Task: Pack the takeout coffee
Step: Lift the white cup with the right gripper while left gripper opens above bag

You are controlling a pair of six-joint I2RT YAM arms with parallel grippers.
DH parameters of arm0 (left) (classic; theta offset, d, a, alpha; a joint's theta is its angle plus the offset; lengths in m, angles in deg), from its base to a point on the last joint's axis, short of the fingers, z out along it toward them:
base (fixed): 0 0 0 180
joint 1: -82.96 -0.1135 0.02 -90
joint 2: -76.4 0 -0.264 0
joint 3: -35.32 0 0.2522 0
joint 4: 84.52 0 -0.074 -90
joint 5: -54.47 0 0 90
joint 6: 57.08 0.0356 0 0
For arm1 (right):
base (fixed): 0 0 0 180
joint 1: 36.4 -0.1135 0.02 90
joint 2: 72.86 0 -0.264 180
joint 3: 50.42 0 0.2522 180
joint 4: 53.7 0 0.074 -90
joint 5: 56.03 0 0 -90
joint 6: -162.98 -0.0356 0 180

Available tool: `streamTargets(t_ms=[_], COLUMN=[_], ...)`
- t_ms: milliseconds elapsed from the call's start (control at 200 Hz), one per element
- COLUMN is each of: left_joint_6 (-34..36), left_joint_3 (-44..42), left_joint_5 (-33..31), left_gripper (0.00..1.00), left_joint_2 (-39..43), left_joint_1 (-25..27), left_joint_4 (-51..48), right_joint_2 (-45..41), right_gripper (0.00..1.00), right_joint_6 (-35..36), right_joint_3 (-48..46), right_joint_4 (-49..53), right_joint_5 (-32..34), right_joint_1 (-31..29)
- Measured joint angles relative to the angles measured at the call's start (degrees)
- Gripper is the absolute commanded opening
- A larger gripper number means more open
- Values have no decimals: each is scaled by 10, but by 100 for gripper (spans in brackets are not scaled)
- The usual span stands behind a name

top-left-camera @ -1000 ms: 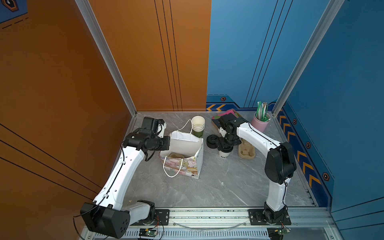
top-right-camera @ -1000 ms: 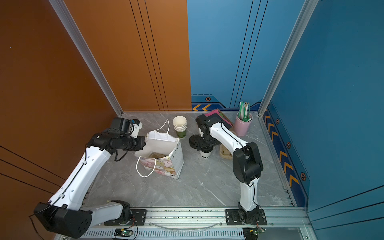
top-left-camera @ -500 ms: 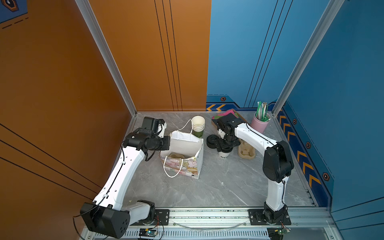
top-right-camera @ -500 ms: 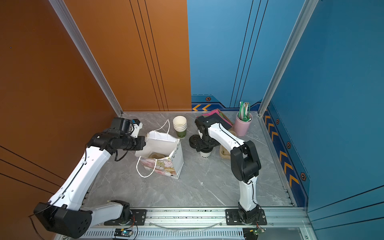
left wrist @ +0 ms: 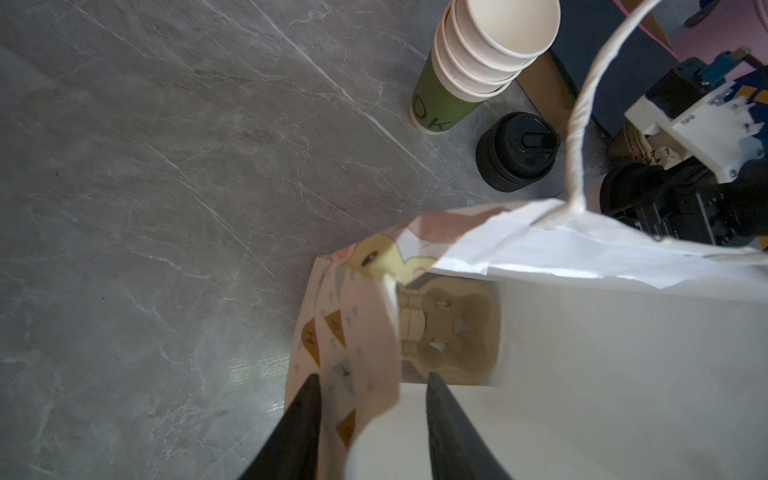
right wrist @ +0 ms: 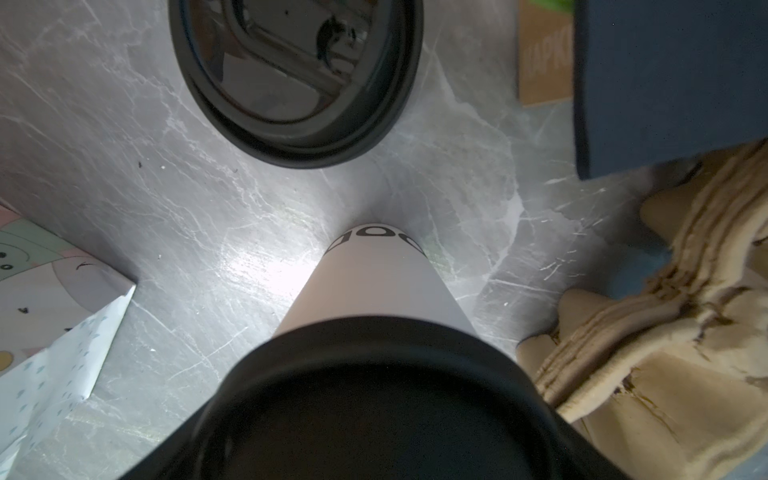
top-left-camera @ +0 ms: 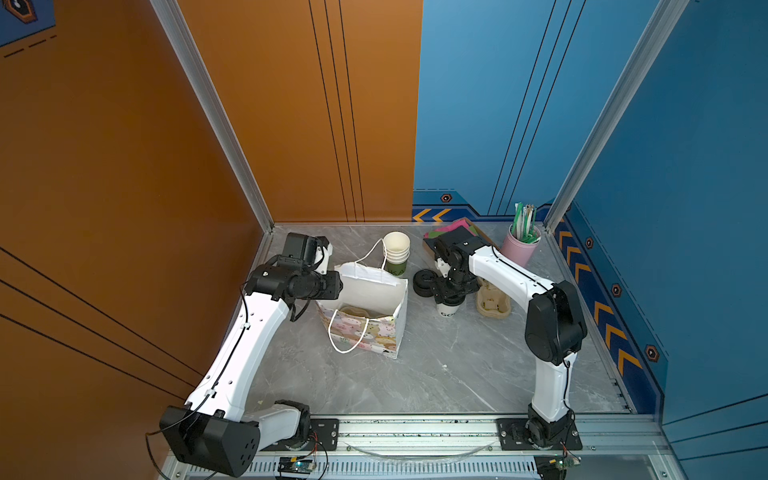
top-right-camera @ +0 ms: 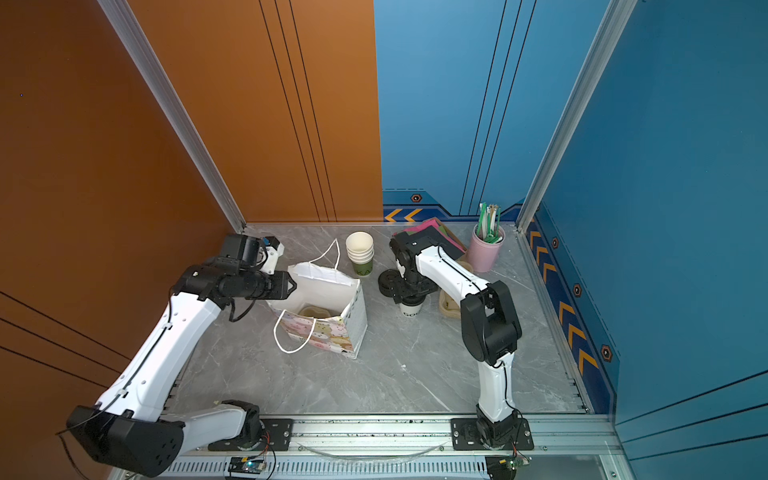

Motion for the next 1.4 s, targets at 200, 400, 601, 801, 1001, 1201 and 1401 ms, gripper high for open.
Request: streamTargets(t_ms=[200, 400, 601, 801, 1001, 1201, 1401], left_joint_6=[0, -2, -2, -1, 3, 6, 6], left_joint_3=[4, 4, 4, 4, 4, 4, 4], left_joint_5=[-9, -17, -19, -19, -18, -10, -2], left_gripper=[53, 59, 63, 56, 46, 32, 17], left_joint_2=[13, 37, 48, 49, 49, 44, 33], left_joint_1=[0, 0, -3, -12, -28, -34, -34], left_joint_4=[0, 3, 5, 7, 7, 7, 9], right_joint_2=[0, -3, -31, -68, -100, -139, -162], right_gripper=[88, 88, 88, 88, 87, 87, 87], right_joint_6=[0, 0, 0, 0, 1, 4, 4], right_joint_3=[0, 0, 0, 3, 23, 62, 115], right_joint_4=[0, 0, 1, 16, 43, 71, 95], right_joint_5=[0, 0, 0, 0, 0, 0, 0], right_joint_1=[0, 0, 1, 1, 0, -7, -25])
